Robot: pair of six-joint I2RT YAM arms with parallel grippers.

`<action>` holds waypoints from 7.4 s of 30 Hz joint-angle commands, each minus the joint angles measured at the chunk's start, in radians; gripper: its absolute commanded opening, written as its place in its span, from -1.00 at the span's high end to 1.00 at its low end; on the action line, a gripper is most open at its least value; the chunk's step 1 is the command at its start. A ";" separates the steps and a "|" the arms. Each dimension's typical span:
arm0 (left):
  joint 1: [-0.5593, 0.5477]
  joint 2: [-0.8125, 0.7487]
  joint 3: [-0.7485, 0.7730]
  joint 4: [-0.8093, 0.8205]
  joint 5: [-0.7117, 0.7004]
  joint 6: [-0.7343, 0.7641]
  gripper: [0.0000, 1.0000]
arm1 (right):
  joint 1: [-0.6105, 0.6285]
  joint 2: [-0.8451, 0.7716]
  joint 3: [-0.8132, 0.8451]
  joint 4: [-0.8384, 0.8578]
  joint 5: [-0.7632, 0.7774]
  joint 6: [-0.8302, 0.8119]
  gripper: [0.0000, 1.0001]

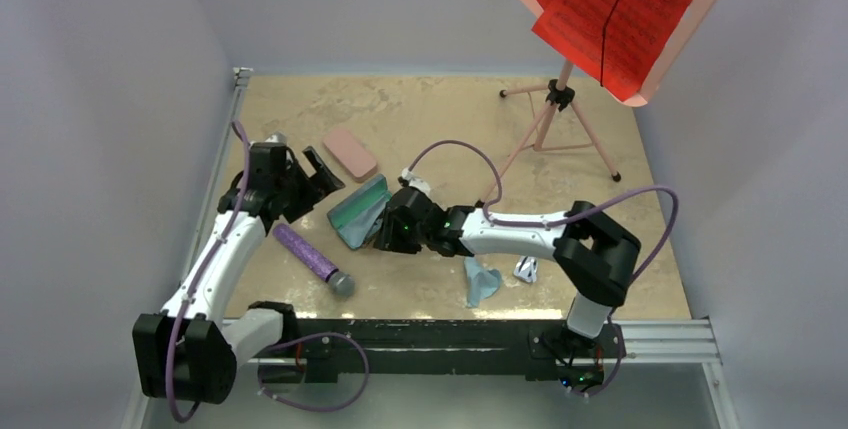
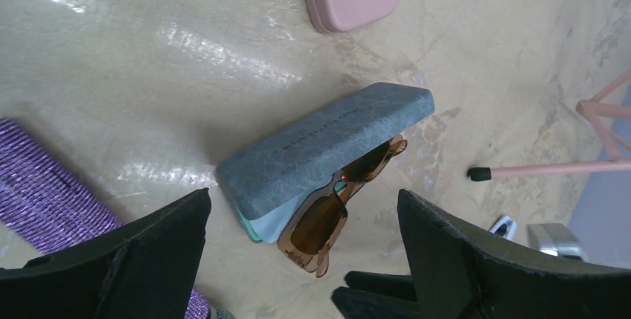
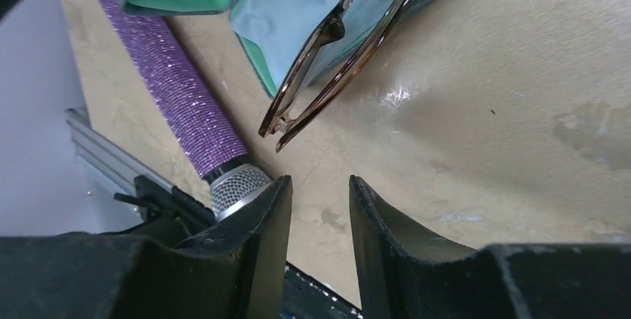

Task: Organize the sunglasses
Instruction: Adjust the sunglasses in the sunglasses case, then rotate the case with sunglasses at the center of the board, then adjust the sunglasses in the sunglasses case.

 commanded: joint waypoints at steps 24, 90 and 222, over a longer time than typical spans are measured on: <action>0.010 0.132 -0.110 0.257 0.236 0.059 -1.00 | 0.017 0.254 0.384 -0.225 0.101 -0.013 0.23; -0.238 -0.067 -0.369 0.520 0.328 -0.153 -1.00 | -0.069 0.003 0.100 -0.198 0.173 -0.132 0.17; -0.237 -0.213 -0.391 0.375 0.309 -0.119 -1.00 | 0.106 0.006 0.206 -0.182 0.279 -0.370 0.35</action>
